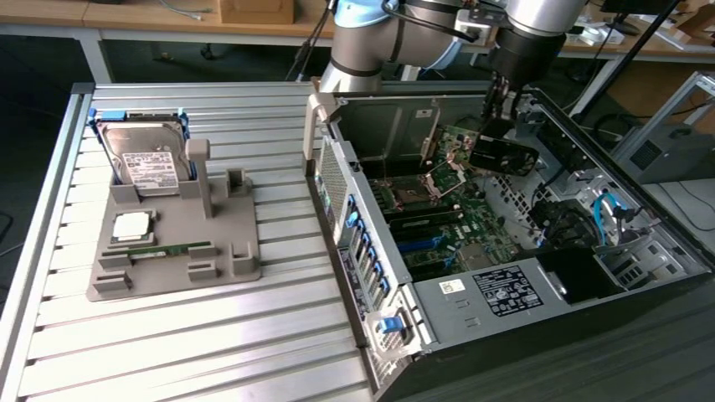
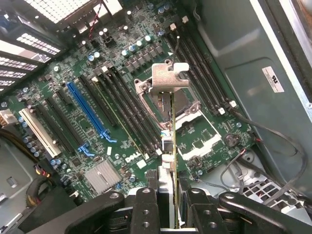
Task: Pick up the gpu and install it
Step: 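Insert the gpu into the slot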
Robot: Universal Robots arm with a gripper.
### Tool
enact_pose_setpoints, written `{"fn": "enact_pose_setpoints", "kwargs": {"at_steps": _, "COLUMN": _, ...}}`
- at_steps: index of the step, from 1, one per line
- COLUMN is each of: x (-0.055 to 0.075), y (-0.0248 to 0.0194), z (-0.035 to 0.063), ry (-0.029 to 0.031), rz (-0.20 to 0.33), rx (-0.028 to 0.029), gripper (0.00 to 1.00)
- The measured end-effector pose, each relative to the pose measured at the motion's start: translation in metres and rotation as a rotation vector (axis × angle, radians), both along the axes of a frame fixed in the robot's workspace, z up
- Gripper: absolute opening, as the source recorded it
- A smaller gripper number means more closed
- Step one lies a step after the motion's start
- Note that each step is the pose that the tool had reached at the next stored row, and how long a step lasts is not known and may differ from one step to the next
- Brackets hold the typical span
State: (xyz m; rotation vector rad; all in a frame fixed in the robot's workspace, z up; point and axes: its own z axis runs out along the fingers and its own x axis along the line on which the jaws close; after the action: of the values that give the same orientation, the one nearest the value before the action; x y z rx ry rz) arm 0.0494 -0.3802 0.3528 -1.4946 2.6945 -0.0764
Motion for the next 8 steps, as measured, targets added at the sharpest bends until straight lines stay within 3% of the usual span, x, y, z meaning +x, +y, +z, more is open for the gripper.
{"fn": "enact_pose_setpoints", "kwargs": {"at_steps": 8, "x": 0.0000, "y": 0.0000, "z": -0.0002, "ry": 0.0000, "rz": 0.032, "rx": -0.0014, "gripper": 0.27}}
